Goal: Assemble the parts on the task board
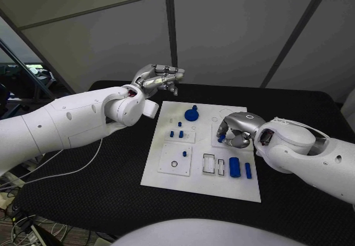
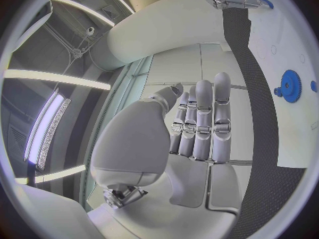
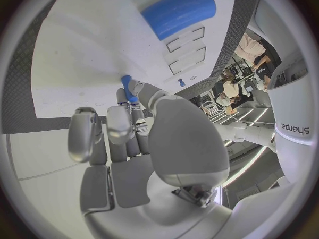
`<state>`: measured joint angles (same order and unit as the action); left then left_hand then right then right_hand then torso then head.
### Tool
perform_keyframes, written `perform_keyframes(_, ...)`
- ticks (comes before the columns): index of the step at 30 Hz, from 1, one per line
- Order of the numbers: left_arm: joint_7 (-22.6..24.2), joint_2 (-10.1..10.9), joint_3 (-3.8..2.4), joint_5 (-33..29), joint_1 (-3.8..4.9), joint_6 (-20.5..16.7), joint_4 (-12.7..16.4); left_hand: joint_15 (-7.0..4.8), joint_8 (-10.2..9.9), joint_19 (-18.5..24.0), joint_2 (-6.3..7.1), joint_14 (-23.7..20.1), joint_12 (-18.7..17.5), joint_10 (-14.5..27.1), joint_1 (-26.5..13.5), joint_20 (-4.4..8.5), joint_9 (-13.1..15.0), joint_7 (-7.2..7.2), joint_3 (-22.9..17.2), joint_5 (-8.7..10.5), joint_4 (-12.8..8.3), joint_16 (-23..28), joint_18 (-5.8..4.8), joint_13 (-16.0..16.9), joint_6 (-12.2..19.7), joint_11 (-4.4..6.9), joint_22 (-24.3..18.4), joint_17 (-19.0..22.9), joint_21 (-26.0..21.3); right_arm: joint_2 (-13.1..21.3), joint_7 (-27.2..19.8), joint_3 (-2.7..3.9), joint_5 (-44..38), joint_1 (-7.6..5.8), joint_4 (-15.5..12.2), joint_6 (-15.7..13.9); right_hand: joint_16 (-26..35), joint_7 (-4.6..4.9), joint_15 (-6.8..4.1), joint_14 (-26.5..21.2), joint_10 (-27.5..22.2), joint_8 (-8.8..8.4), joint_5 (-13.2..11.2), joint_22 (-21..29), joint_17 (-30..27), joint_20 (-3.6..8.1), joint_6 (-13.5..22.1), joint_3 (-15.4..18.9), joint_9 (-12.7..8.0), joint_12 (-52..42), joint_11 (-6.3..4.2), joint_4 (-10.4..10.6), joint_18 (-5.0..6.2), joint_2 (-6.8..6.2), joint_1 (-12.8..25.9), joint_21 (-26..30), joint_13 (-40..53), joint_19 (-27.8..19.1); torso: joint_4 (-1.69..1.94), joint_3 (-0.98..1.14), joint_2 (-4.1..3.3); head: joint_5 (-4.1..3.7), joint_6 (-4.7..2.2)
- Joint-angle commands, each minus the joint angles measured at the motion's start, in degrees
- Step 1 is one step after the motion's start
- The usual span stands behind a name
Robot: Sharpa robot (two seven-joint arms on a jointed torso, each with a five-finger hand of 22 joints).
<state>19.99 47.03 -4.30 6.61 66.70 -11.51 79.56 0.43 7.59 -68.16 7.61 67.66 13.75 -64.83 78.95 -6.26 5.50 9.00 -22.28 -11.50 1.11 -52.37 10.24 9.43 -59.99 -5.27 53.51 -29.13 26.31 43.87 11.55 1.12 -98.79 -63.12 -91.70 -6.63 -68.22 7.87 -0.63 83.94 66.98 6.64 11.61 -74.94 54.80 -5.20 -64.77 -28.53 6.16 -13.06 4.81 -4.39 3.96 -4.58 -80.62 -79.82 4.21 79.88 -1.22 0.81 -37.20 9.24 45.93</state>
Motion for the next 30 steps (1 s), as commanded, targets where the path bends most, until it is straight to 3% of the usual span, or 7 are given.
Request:
perform_keyframes(1,0.1,-0.1,-0.02,-0.1,0.08,0.7,-0.1,0.21,0.0,0.0,-0.33,-0.2,0.4,0.4,-0.1,0.13,-0.1,0.06,0.2,0.24,0.0,0.3,0.18,0.1,0.1,0.17,-0.1,0.1,-0.2,0.7,-0.1,0.05,-1.5,-0.09,-1.3,-4.5,-0.4,-0.07,-0.39,0.8,1.6,0.24,0.2,-2.1,0.2,0.02,-0.5,-0.6,0.0,-0.1,-1.14,-0.2,-0.5,0.75,-0.5,-0.4,0.3,0.4,-0.04,0.01,0.09,0.0,-0.02)
perform_keyframes(7,0.1,-0.3,-0.02,-0.1,0.06,0.8,-0.3,0.21,0.0,0.0,-0.33,-0.2,0.4,0.4,-0.1,0.13,-0.1,0.06,0.2,0.24,0.0,0.3,0.18,0.1,0.1,0.17,-0.1,0.1,-0.2,3.2,0.0,0.35,-1.7,-0.21,-5.1,-6.4,-0.6,-0.03,-0.39,0.8,1.8,0.23,0.4,-2.5,0.4,0.03,-0.6,-0.8,0.0,0.1,-1.13,-0.4,-0.6,0.63,-0.6,-0.8,0.4,0.6,-0.01,-0.13,0.22,-0.17,-0.31)
perform_keyframes(13,0.1,-0.4,-0.01,-0.1,0.05,0.8,-0.5,0.21,0.0,0.0,-0.33,-0.2,0.4,0.4,-0.1,0.13,-0.1,0.06,0.2,0.24,0.0,0.3,0.18,0.1,0.1,0.17,-0.1,0.1,-0.2,4.8,-0.1,1.84,-1.6,-0.4,-9.6,-7.9,-0.7,0.01,-0.37,0.8,1.9,0.19,0.6,-2.7,0.6,0.04,-0.6,-1.1,0.0,0.2,-1.09,-0.6,-0.63,0.49,-0.6,-0.9,0.4,0.7,-0.04,-0.12,0.37,0.07,-0.38)
perform_keyframes(20,0.1,-0.6,-0.01,-0.1,0.03,0.8,-0.7,0.21,0.0,0.0,-0.33,-0.2,0.4,0.4,-0.1,0.13,-0.1,0.06,0.2,0.24,0.0,0.3,0.18,0.1,0.1,0.17,-0.1,0.1,-0.2,2.6,-1.2,2.28,0.3,-0.44,-12.1,-8.9,-0.8,0.09,-0.33,0.8,1.9,0.12,0.8,-2.8,0.6,0.02,-0.6,-1.3,0.0,0.5,-1.03,-0.7,-0.66,0.35,-0.5,-1.0,0.4,0.8,-0.02,-0.22,0.32,0.54,-0.34)
perform_keyframes(25,0.1,-1.1,0.0,-0.1,0.02,0.9,-0.9,0.21,0.0,0.0,-0.33,-0.2,0.4,0.4,-0.1,0.13,-0.1,0.06,0.2,0.24,0.0,0.3,0.18,0.1,0.1,0.17,-0.1,0.1,-0.2,-2.4,-3.2,1.94,1.8,-0.18,-11.2,-9.1,-0.8,0.16,-0.28,0.8,1.9,0.02,1.0,-2.9,0.6,-0.01,-0.4,-1.5,0.0,0.7,-0.96,-0.7,-0.68,0.3,-0.3,-1.1,0.4,0.8,0.1,-0.16,0.18,0.63,-0.46)
perform_keyframes(30,0.1,-1.4,0.0,-0.1,0.03,1.0,-1.2,0.21,0.0,0.0,-0.33,-0.2,0.4,0.4,-0.1,0.13,-0.1,0.06,0.2,0.24,0.0,0.3,0.18,0.1,0.1,0.17,-0.1,0.1,-0.2,-6.3,-4.8,0.37,2.8,0.44,-9.7,-8.8,-0.9,0.21,-0.25,0.8,1.8,-0.05,1.1,-2.9,0.5,-0.03,-0.4,-1.6,0.0,0.9,-0.91,-0.7,-0.66,0.28,-0.2,-1.1,0.4,0.7,0.14,-0.24,0.15,0.96,-0.28)
